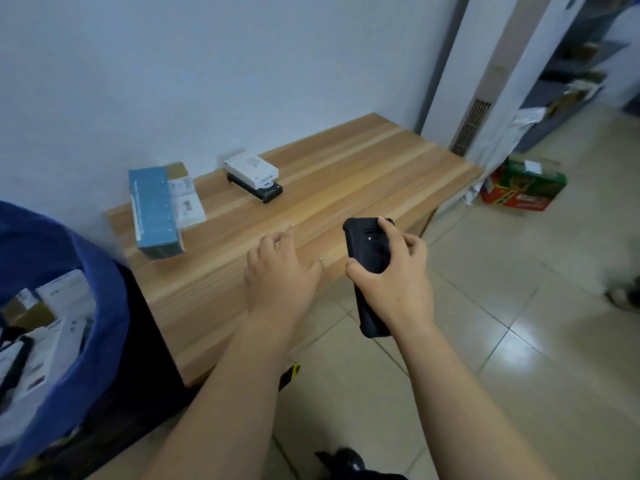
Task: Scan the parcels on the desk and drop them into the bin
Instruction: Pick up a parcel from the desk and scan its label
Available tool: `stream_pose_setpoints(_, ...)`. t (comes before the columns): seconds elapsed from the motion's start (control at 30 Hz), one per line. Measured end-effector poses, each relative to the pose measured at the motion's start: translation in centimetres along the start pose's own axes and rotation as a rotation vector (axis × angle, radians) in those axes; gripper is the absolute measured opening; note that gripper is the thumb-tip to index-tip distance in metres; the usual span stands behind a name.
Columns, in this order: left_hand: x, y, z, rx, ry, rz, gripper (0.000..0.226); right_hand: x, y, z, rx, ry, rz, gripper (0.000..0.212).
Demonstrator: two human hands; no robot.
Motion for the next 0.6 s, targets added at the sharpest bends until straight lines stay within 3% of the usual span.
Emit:
stream_pose_setpoints(0.27,6.9,4.0,-3.7,0.004,-0.12,0.016,0.068,8.6,-4.2,-4.9,0.019,0.059,0.049,0.077)
stream_pose_setpoints(0.6,23.2,3.5,-4.7,-0.033,-0.252,-0.035,0.069,25.7,-3.0,-1.9,-0.047,-0.021,0.145,0.078)
Point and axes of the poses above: each hand's wrist, its own x-axis towards the middle knuckle, its own y-axis out of the palm, z = x × y, the point moved 5 cm from there along x, towards the middle knuckle, and after that the axes turned 14 degrees about z, right-handed, at the moved point
